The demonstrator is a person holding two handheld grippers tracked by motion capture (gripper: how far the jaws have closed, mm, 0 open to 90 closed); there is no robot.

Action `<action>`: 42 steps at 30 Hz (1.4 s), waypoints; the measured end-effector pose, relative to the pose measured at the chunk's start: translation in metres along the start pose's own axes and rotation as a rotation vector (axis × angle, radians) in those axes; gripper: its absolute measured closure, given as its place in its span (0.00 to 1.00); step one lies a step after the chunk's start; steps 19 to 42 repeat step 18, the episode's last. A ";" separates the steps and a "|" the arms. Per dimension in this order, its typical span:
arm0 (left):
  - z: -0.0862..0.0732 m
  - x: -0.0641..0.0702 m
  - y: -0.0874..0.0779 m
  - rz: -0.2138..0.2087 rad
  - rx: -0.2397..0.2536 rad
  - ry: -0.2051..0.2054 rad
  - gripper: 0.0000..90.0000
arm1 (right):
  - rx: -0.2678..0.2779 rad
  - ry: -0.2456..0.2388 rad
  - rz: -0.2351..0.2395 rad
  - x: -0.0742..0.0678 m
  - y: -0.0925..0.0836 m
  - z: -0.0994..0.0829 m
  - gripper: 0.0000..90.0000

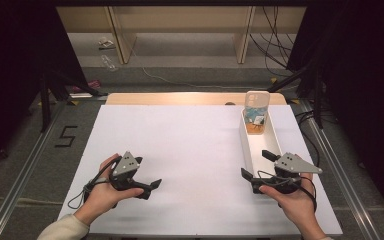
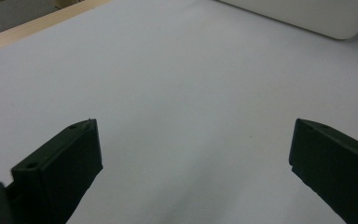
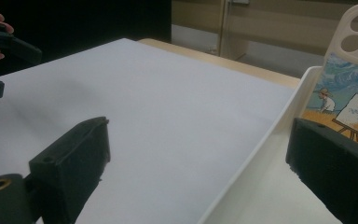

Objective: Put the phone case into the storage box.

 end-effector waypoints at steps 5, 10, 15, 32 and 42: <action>0.000 0.000 0.000 -0.001 0.001 -0.002 0.02 | 0.001 0.003 0.003 -0.002 -0.001 -0.001 0.08; 0.000 0.000 0.000 0.000 0.000 -0.001 0.02 | 0.002 0.009 0.003 -0.002 -0.002 -0.002 0.08; 0.000 0.000 0.000 -0.003 -0.001 -0.001 0.02 | 0.017 0.026 0.010 -0.002 -0.003 -0.001 0.08; 0.000 0.000 0.000 -0.003 0.000 0.000 0.02 | 0.033 0.027 0.009 -0.001 -0.004 0.000 0.10; 0.000 0.000 0.000 -0.003 0.000 0.000 0.02 | 0.033 0.027 0.009 -0.001 -0.004 0.000 0.10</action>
Point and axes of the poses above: each handheld gripper's, and its own axes: y roughly forward along the jaws, z roughly out of its top, x roughly to its right, the point moved 9 cm from there along y, roughly forward along the jaws
